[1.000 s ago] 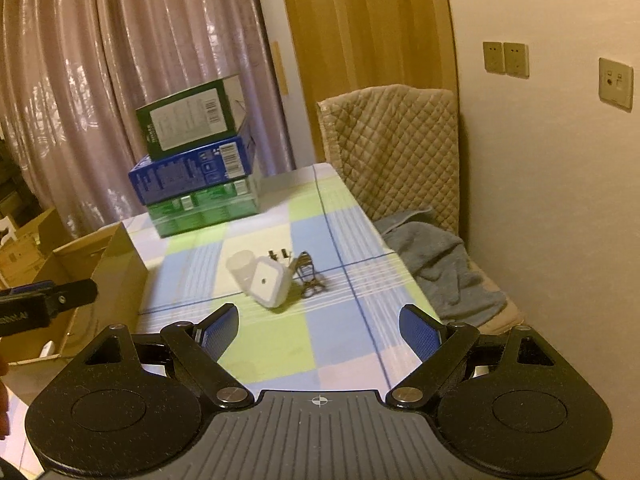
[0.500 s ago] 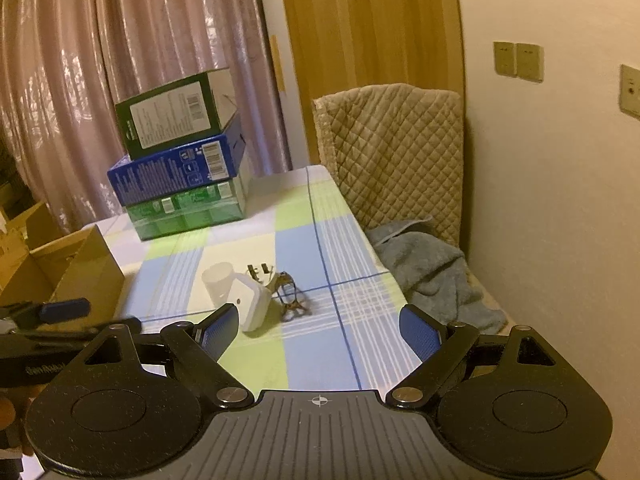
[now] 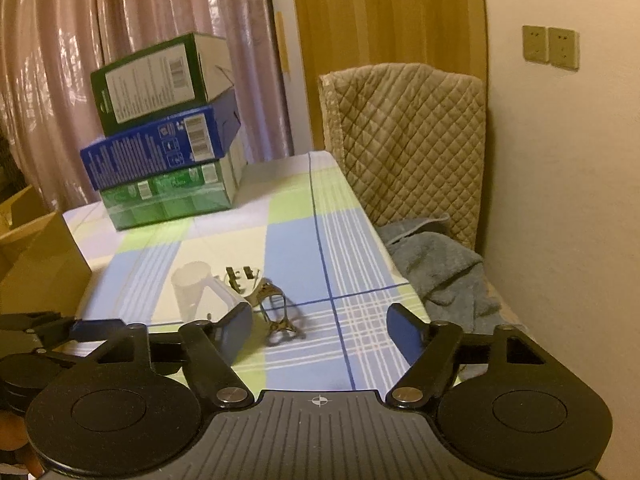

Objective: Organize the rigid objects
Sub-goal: 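Grasp the white square night light with the left tool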

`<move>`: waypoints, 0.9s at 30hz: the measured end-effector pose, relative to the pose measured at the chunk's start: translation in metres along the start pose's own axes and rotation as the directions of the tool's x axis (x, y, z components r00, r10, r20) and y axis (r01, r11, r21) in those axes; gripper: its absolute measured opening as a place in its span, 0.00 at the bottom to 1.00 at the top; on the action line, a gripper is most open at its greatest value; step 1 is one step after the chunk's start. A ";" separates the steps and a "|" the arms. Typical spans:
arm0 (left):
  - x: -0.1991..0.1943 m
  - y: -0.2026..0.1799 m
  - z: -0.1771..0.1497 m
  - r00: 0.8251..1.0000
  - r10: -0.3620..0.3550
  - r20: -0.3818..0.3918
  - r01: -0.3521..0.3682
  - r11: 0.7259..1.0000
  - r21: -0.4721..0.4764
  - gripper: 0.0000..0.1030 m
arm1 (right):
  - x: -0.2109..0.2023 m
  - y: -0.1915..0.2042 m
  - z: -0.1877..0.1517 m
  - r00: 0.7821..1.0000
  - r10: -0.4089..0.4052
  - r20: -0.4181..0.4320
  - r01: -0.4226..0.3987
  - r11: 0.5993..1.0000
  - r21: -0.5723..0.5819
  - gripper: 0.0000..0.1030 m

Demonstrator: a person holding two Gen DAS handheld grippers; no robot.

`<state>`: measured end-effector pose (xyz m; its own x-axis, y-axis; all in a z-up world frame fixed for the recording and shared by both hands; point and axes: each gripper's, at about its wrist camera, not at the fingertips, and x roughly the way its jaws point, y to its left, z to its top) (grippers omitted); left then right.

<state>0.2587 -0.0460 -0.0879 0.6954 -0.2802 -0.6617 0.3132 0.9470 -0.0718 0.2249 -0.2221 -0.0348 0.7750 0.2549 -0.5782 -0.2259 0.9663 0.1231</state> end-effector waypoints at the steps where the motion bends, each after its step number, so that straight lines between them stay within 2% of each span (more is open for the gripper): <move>1: 0.005 0.002 0.000 1.000 0.003 0.006 -0.003 1.000 -0.001 0.72 | 0.007 0.000 -0.001 1.000 0.002 -0.008 -0.002 1.000 -0.007 0.65; 4: 0.018 0.001 0.004 1.000 0.002 0.008 -0.002 1.000 0.016 0.71 | 0.023 0.000 -0.007 1.000 -0.015 -0.027 0.015 1.000 -0.021 0.63; 7: 0.028 -0.004 0.008 1.000 -0.011 0.020 0.009 0.998 0.067 0.71 | 0.038 -0.007 -0.013 0.998 -0.027 -0.057 0.029 0.999 0.033 0.62; 16: 0.065 -0.011 0.017 1.000 -0.020 0.000 0.019 0.992 0.126 0.65 | 0.050 -0.023 -0.017 0.994 -0.085 -0.076 0.090 0.994 0.065 0.62; 22: 0.067 -0.016 0.016 1.000 -0.024 0.017 0.022 0.990 0.140 0.61 | 0.052 -0.024 -0.017 0.994 -0.076 -0.082 0.082 0.994 0.068 0.62; 27: 0.052 -0.014 0.007 1.000 0.001 -0.008 0.000 0.996 0.094 0.61 | 0.055 -0.021 -0.016 0.997 -0.036 -0.074 0.042 0.996 0.079 0.62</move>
<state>0.2945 -0.0752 -0.1160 0.6907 -0.2784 -0.6674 0.3727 0.9279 -0.0013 0.2634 -0.2289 -0.0820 0.7367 0.2167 -0.6405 -0.1463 0.9759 0.1619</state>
